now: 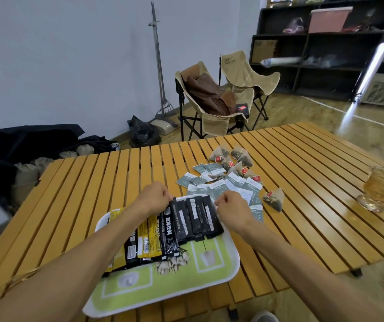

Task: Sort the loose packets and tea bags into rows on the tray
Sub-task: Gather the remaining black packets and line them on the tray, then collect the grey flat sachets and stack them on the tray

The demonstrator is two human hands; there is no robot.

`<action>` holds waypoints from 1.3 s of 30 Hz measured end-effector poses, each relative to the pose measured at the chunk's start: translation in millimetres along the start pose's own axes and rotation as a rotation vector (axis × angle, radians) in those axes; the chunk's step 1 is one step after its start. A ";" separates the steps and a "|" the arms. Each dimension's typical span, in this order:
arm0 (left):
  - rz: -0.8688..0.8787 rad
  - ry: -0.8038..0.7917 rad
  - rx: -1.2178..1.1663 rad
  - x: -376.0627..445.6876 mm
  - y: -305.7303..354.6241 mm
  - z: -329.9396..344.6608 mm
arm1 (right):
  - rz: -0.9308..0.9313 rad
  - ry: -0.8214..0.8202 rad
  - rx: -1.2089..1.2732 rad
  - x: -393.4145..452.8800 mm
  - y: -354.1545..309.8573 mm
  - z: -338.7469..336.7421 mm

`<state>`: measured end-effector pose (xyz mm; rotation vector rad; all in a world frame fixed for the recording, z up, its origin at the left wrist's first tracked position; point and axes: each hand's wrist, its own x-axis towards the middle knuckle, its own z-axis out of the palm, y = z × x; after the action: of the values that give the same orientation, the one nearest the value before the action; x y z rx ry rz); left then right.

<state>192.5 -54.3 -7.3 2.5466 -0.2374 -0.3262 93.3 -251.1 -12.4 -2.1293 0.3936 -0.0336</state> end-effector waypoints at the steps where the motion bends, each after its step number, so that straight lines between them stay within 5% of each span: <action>1: 0.028 0.034 0.026 1.4 -0.4 3.3 | 0.009 -0.002 -0.008 1.0 2.7 -2.1; 8: 0.123 0.200 0.162 -6.6 -3.8 12.9 | 0.035 0.072 -0.014 13.4 17.5 -19.4; 20: 0.268 0.111 0.143 -43.0 -3.1 20.2 | 0.074 0.068 -0.225 16.7 35.2 -47.8; 27: 0.367 0.108 0.039 -46.1 67.2 44.6 | 0.098 0.169 -0.339 15.1 47.9 -64.7; 34: 0.363 0.110 0.361 -7.7 113.4 76.1 | 0.122 0.057 -0.517 20.3 57.2 -65.4; 39: 0.259 -0.027 0.528 21.5 119.2 93.0 | 0.126 0.012 -0.573 35.2 61.1 -61.7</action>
<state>175.0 -205.4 -21.6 2.9764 -0.7418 -0.2168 99.6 -342.4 -32.3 -2.6611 0.5981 0.1578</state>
